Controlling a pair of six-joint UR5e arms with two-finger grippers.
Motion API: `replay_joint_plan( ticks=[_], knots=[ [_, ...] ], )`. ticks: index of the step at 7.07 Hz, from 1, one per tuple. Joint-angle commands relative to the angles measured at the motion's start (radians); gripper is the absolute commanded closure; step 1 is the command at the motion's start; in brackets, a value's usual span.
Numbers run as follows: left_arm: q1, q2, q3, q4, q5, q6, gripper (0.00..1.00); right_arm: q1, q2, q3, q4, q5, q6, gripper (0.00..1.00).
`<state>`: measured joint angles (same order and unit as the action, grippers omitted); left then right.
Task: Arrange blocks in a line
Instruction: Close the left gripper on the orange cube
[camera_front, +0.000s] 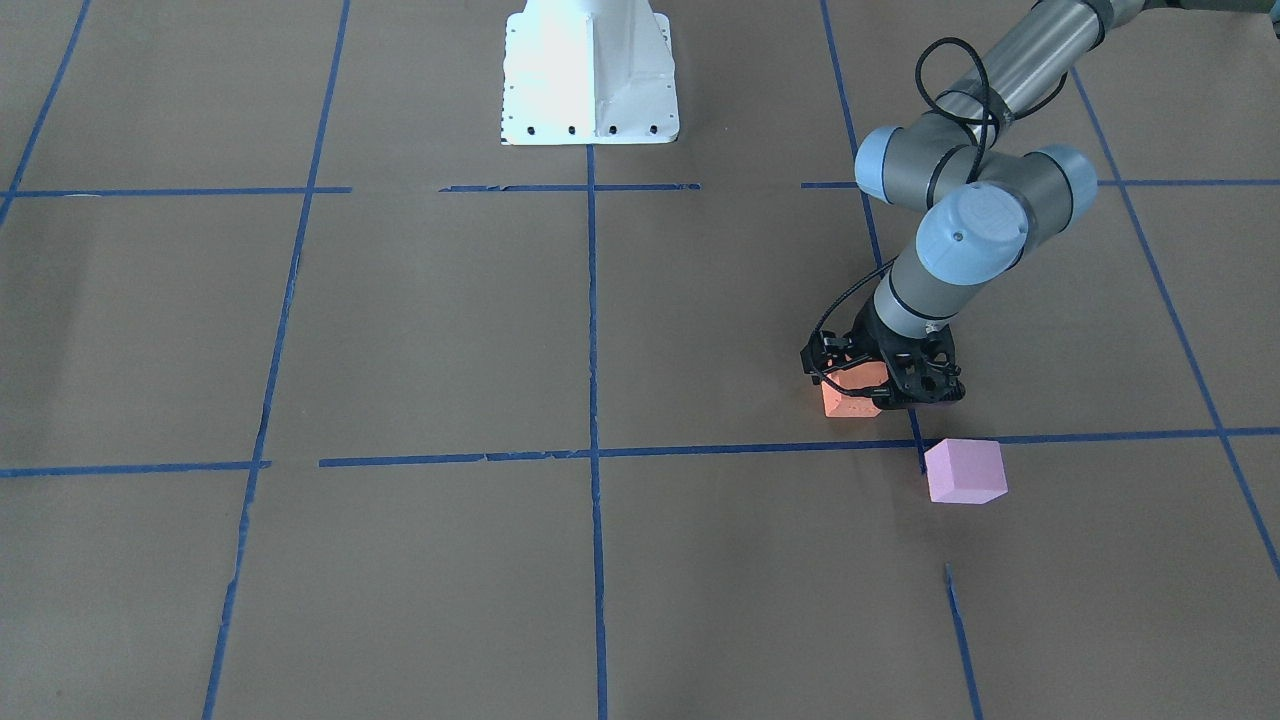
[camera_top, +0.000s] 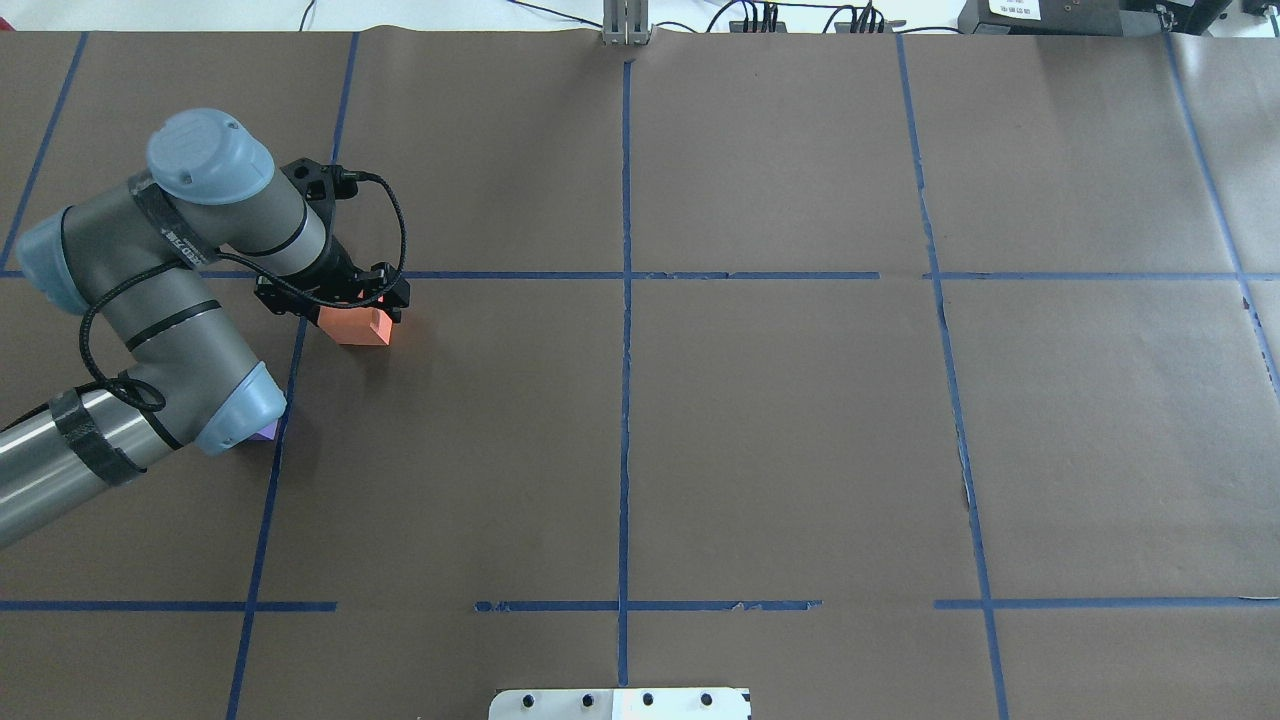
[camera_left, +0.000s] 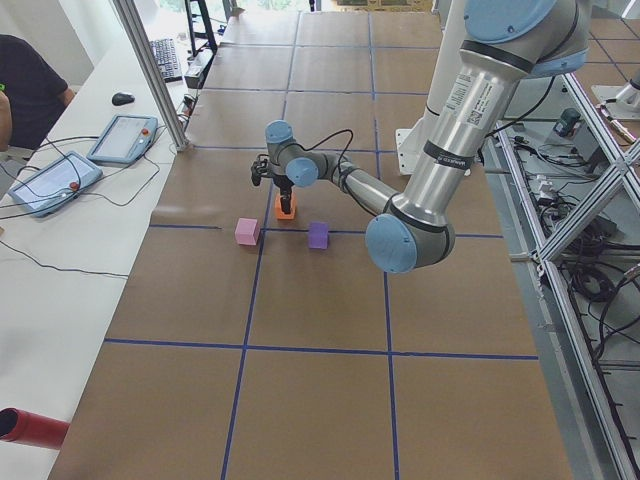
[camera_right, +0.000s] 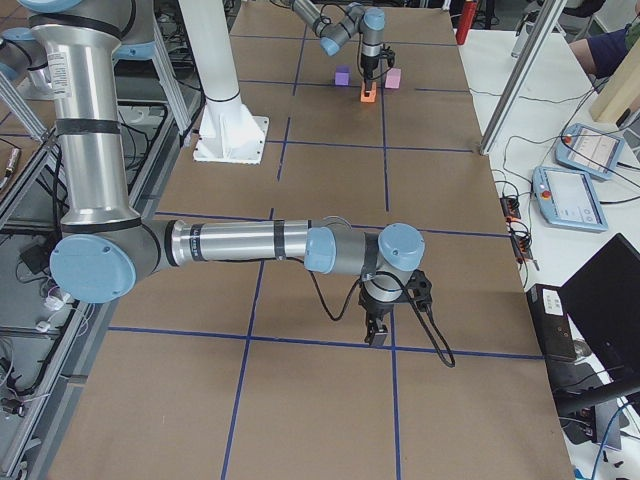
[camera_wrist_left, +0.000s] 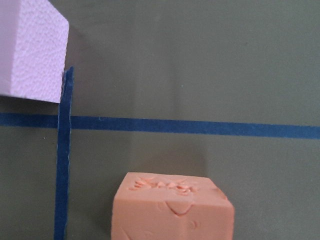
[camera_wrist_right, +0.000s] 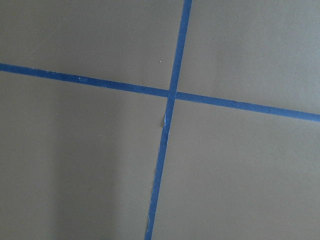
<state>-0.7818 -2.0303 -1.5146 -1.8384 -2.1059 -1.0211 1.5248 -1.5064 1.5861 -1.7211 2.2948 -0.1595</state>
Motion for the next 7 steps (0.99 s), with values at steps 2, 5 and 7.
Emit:
replay_joint_plan(
  ticks=[2,5,7],
  knots=[
    [0.001,-0.002,0.027,-0.028,0.001,0.006,0.02,0.0,0.0,0.0,0.0,0.0,0.0,0.0],
    [0.001,-0.002,0.044,-0.05,0.001,0.006,0.19,0.0,0.0,0.0,0.0,0.0,0.0,0.0],
    [-0.005,-0.004,0.033,-0.047,0.0,0.007,0.58,0.0,0.0,0.0,0.0,0.0,0.0,0.0]
  ],
)
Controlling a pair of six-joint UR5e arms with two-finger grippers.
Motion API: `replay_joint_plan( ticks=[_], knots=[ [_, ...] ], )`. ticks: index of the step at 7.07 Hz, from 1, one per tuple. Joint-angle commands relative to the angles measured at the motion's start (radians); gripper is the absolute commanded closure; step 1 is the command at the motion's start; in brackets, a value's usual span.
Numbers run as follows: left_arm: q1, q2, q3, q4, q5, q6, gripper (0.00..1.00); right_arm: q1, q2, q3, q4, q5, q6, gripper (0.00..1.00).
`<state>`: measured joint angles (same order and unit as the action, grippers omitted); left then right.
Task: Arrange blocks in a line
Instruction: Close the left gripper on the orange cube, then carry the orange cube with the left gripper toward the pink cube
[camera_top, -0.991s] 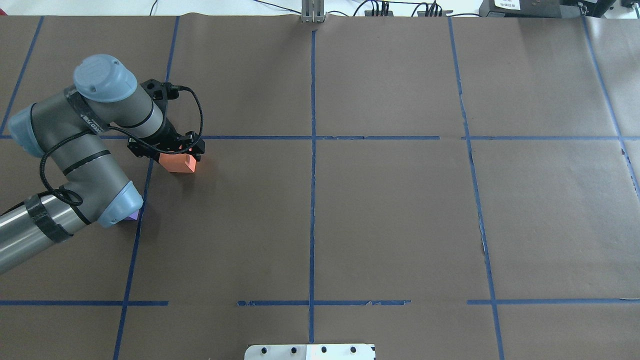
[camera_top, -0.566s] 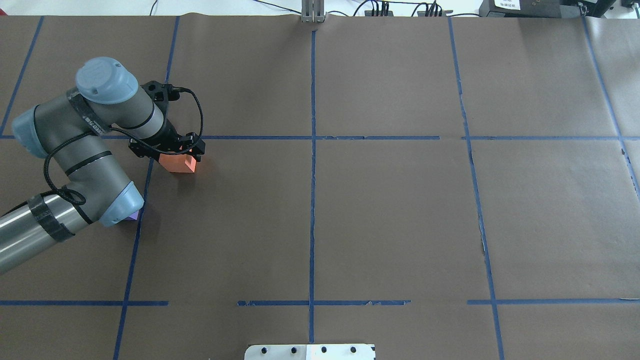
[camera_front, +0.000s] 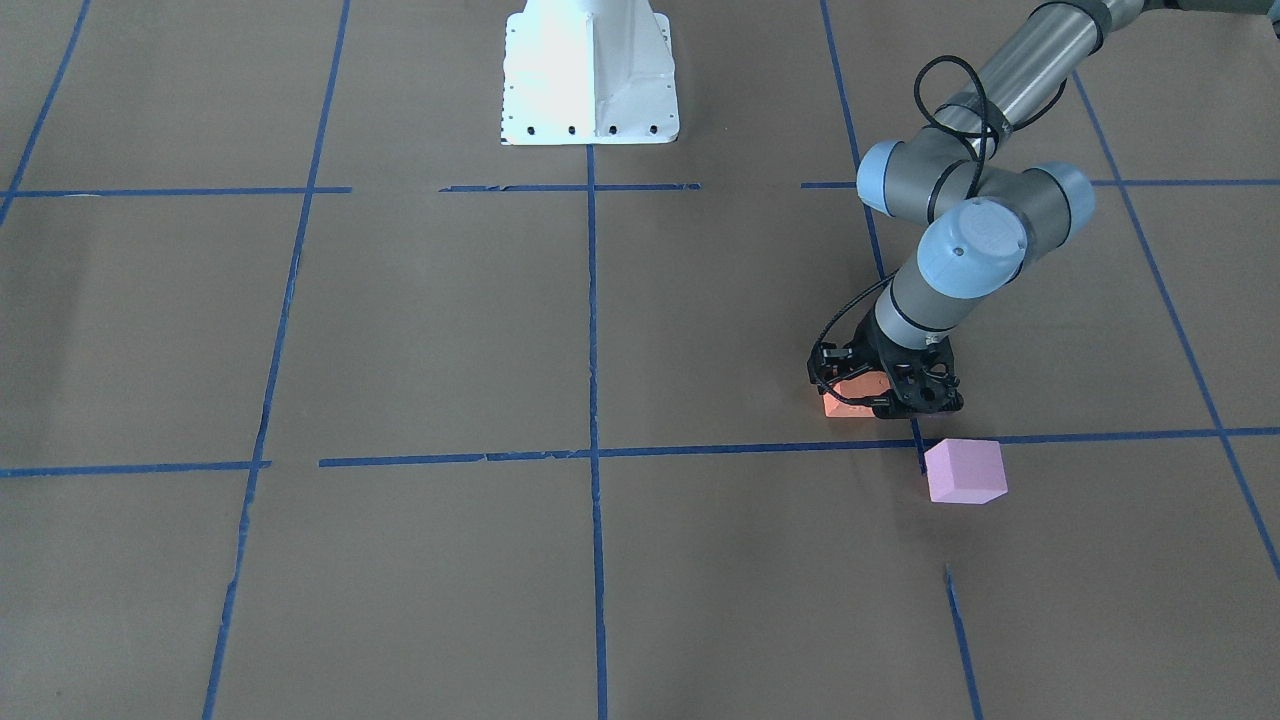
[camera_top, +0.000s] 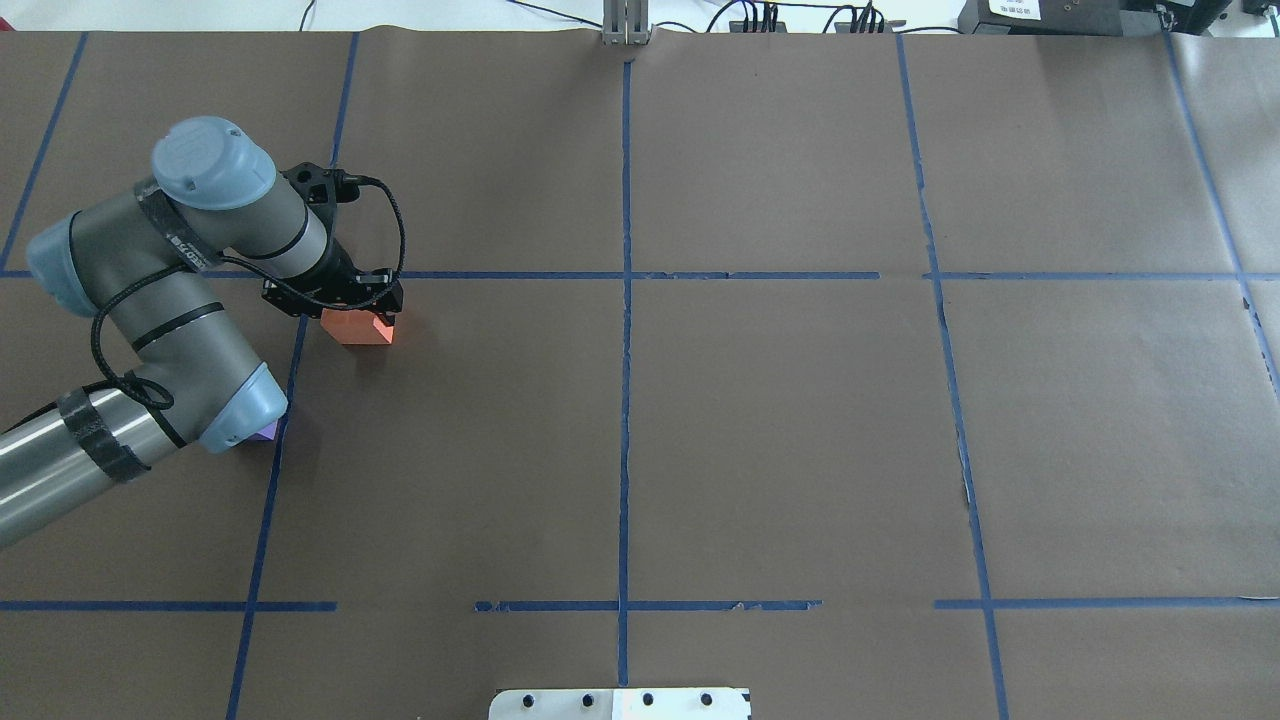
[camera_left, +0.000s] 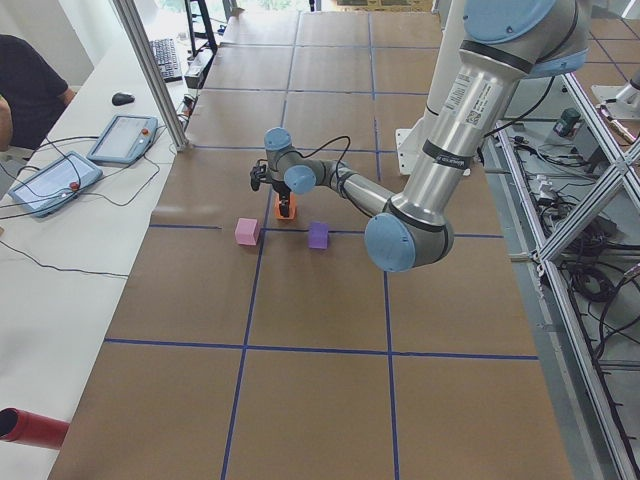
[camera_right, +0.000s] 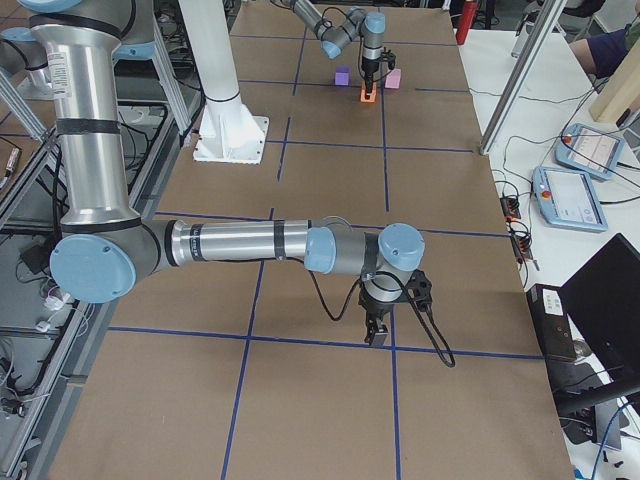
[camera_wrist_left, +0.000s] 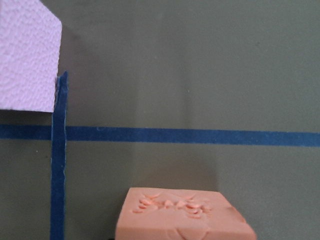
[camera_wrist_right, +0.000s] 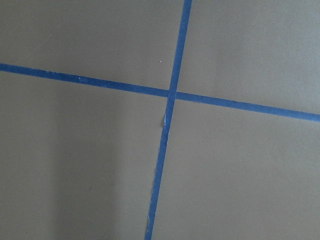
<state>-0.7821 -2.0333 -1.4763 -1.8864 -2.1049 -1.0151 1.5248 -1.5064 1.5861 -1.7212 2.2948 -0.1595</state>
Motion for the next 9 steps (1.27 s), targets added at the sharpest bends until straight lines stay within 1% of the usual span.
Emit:
replay_joint_plan(
  ticks=[1,2,3,4,5,7,8,9],
  knots=[
    [-0.029,0.002,-0.037,0.01,-0.004,0.003,0.66,0.0,0.0,0.0,0.0,0.0,0.0,0.0],
    [-0.069,0.017,-0.112,0.045,-0.009,0.004,0.67,0.0,0.0,0.0,0.0,0.0,0.0,0.0],
    [-0.112,0.027,-0.162,0.091,-0.009,0.045,0.67,0.0,0.0,0.0,0.0,0.0,0.0,0.0],
    [-0.181,0.027,-0.205,0.158,-0.009,0.132,0.66,0.0,0.0,0.0,0.0,0.0,0.0,0.0],
    [-0.218,0.027,-0.225,0.194,-0.003,0.192,0.65,0.0,0.0,0.0,0.0,0.0,0.0,0.0],
    [-0.252,0.089,-0.243,0.219,0.003,0.329,0.64,0.0,0.0,0.0,0.0,0.0,0.0,0.0],
    [-0.259,0.119,-0.242,0.217,-0.009,0.349,0.64,0.0,0.0,0.0,0.0,0.0,0.0,0.0],
    [-0.255,0.12,-0.225,0.217,-0.01,0.349,0.63,0.0,0.0,0.0,0.0,0.0,0.0,0.0]
  ],
)
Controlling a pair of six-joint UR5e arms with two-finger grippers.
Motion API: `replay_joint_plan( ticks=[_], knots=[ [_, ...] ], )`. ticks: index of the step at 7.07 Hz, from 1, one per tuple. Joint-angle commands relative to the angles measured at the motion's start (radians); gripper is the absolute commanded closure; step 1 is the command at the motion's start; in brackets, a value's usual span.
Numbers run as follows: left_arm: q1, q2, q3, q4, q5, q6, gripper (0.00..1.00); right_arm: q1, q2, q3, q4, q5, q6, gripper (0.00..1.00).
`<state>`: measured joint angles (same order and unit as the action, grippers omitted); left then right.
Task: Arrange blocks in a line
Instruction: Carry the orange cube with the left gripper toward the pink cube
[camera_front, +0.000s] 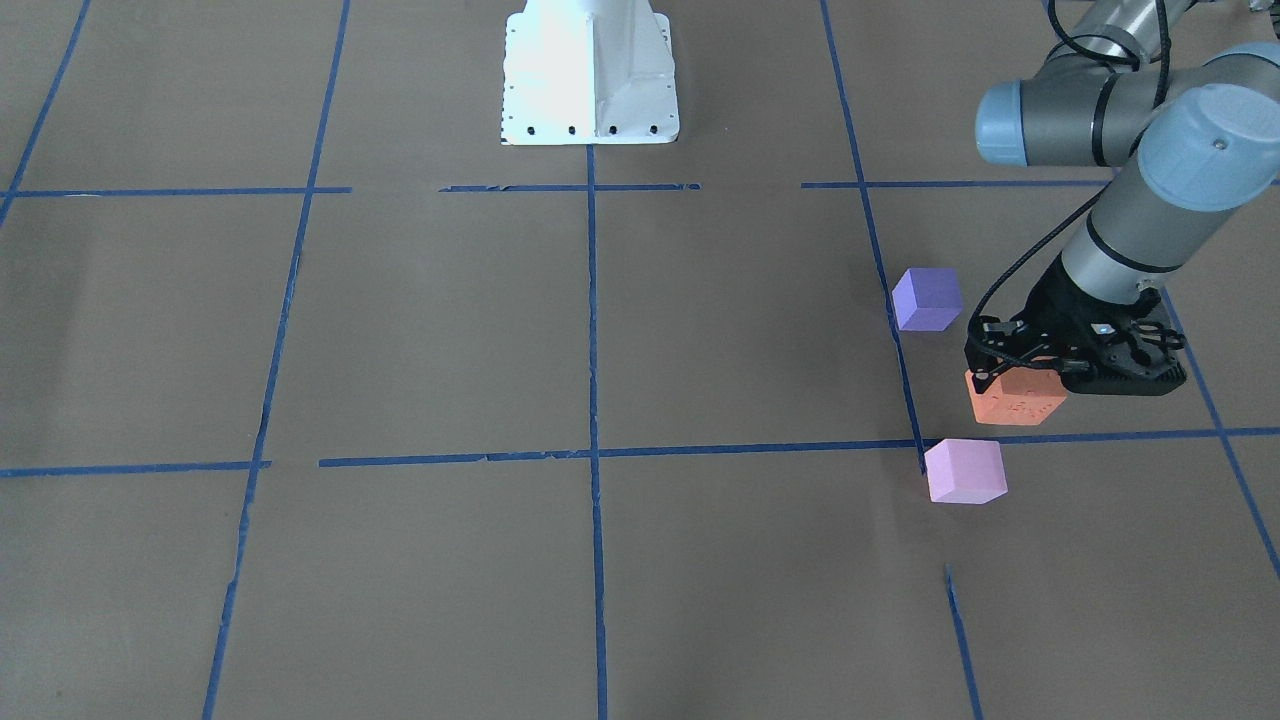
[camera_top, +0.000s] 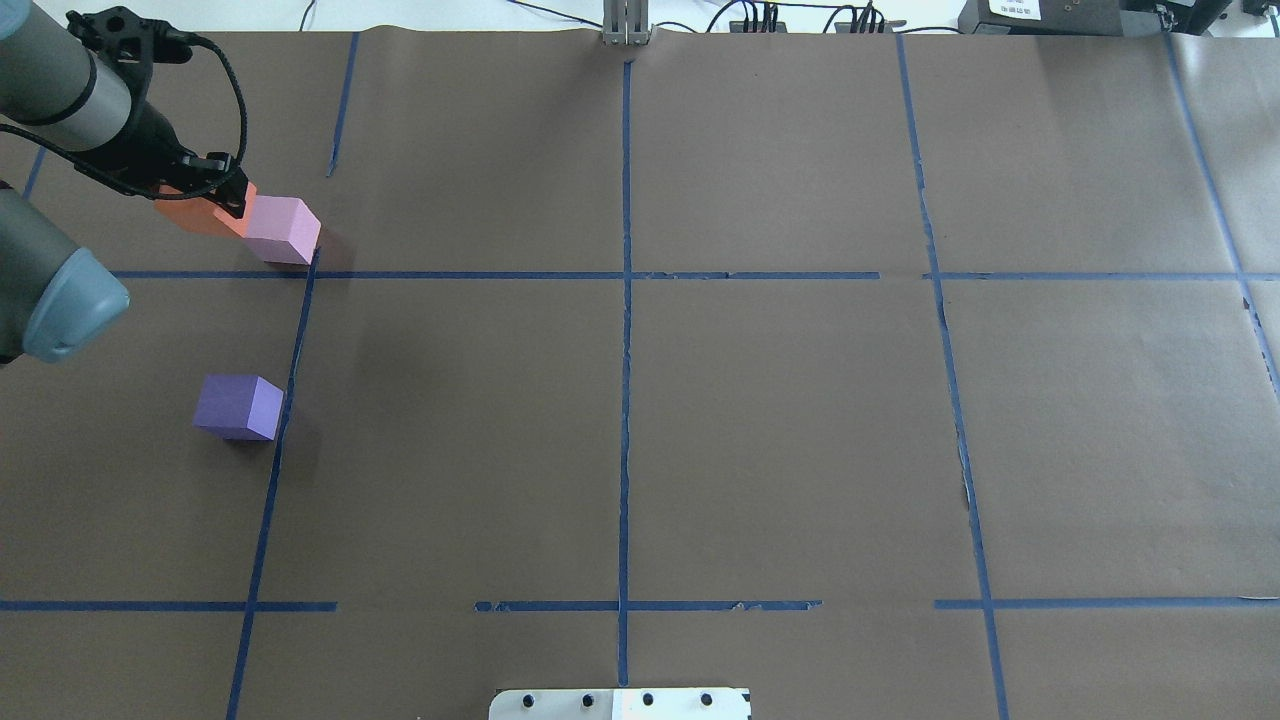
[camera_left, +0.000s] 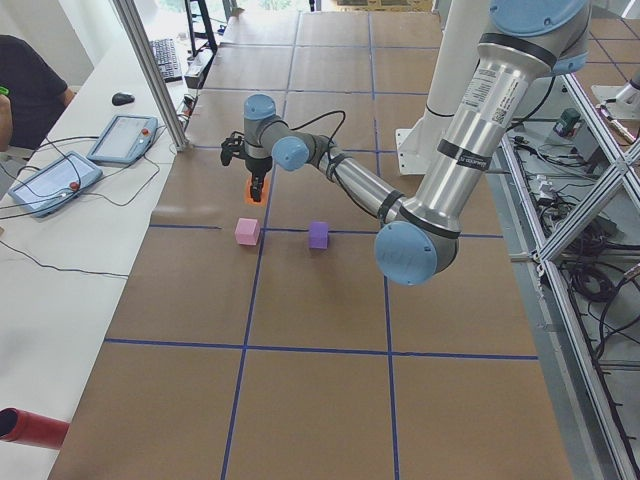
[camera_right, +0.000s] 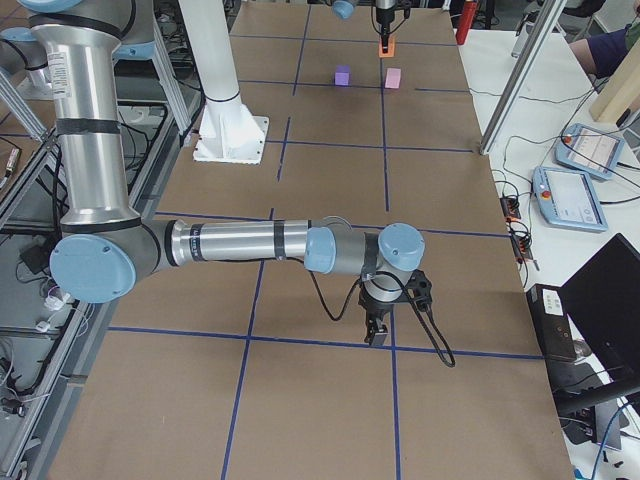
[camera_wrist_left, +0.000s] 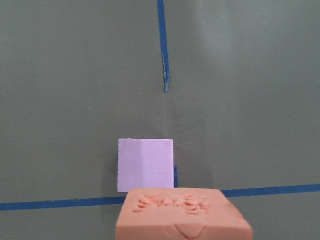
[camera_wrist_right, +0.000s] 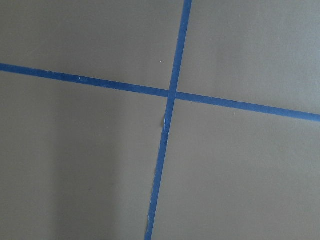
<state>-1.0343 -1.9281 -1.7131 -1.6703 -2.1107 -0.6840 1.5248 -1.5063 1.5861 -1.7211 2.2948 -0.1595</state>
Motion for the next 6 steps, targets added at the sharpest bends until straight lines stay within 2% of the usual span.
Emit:
replay_joint_plan(
  ticks=[1,6],
  knots=[
    [0.006,0.032,0.036,0.0,-0.008,0.018,0.63,0.0,0.0,0.0,0.0,0.0,0.0,0.0],
    [0.068,0.032,0.121,-0.054,-0.132,0.012,0.63,0.0,0.0,0.0,0.0,0.0,0.0,0.0]
  ],
)
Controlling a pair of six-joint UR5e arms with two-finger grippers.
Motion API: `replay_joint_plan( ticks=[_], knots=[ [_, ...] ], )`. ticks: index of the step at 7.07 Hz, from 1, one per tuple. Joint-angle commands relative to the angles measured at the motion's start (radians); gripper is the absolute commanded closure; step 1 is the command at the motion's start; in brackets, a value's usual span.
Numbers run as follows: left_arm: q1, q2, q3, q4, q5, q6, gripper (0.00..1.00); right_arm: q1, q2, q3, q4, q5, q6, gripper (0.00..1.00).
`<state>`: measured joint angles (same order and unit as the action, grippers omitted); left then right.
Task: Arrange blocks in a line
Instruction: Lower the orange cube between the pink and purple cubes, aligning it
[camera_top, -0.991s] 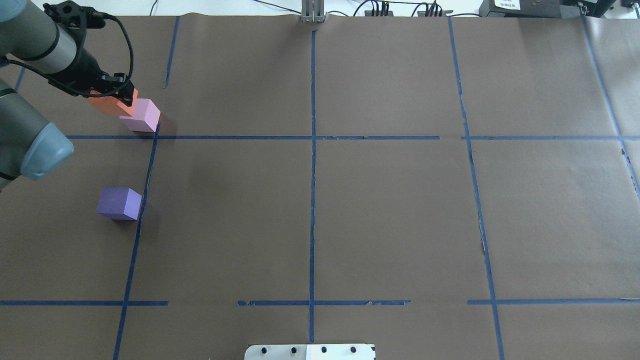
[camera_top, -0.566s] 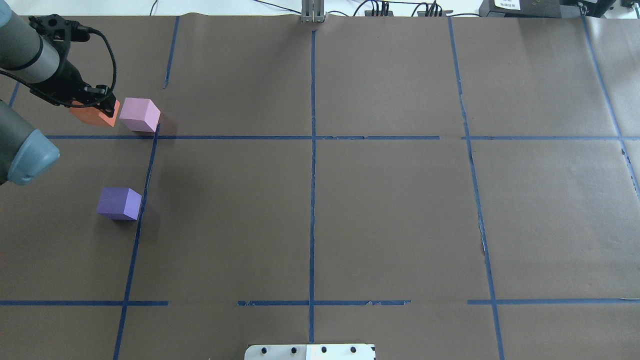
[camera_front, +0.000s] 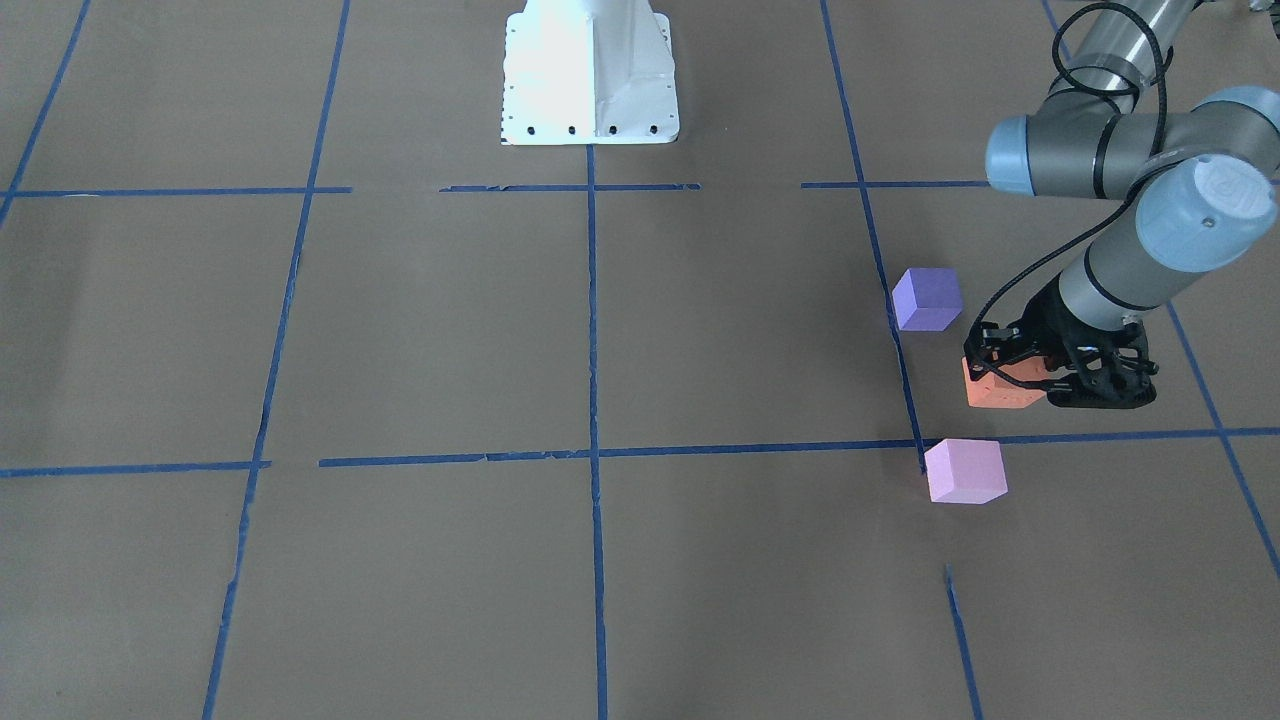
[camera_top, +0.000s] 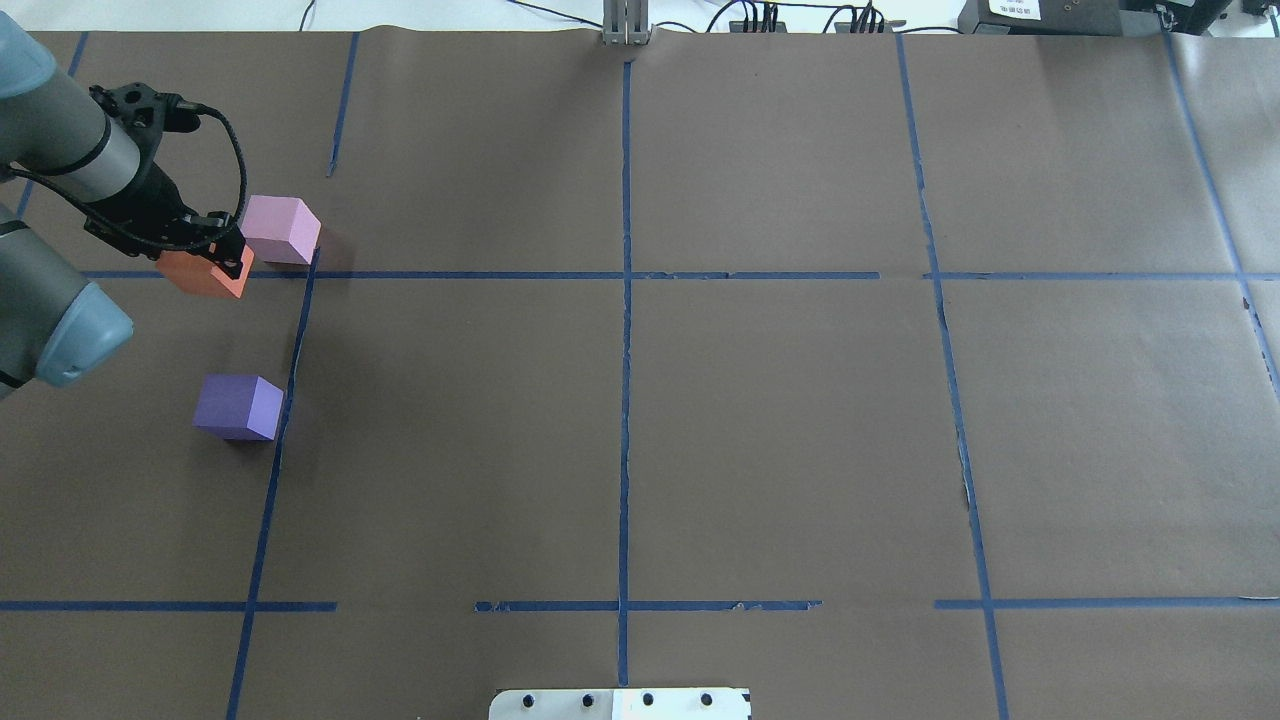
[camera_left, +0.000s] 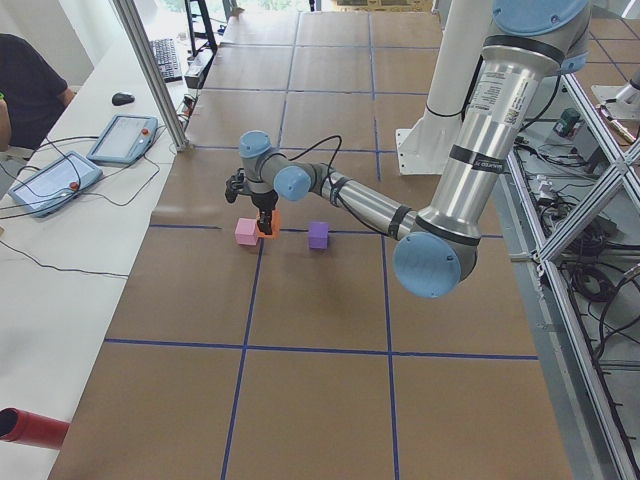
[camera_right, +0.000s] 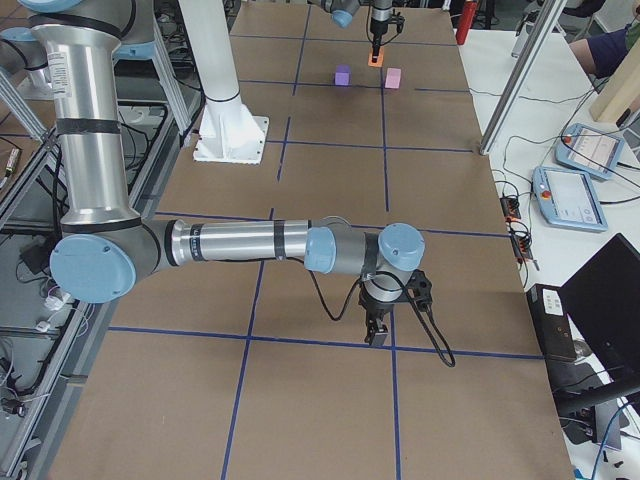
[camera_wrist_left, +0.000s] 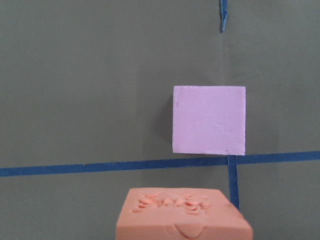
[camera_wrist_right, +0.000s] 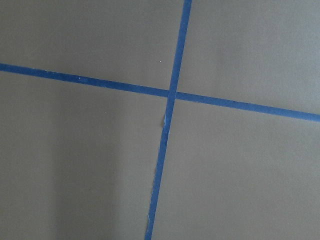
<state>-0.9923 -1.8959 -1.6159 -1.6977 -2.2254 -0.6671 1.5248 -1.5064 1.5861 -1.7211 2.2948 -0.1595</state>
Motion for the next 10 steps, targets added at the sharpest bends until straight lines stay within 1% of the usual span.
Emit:
replay_joint_plan(
  ticks=[1,4,7,10],
  knots=[
    [0.038,-0.002,0.046,-0.052,-0.02,-0.008,0.62,0.0,0.0,0.0,0.0,0.0,0.0,0.0],
    [0.063,-0.009,0.102,-0.071,-0.022,-0.011,0.62,0.0,0.0,0.0,0.0,0.0,0.0,0.0],
    [0.072,-0.012,0.117,-0.097,-0.042,-0.022,0.62,0.0,0.0,0.0,0.0,0.0,0.0,0.0],
    [0.072,-0.022,0.119,-0.106,-0.042,-0.028,0.62,0.0,0.0,0.0,0.0,0.0,0.0,0.0]
  ],
)
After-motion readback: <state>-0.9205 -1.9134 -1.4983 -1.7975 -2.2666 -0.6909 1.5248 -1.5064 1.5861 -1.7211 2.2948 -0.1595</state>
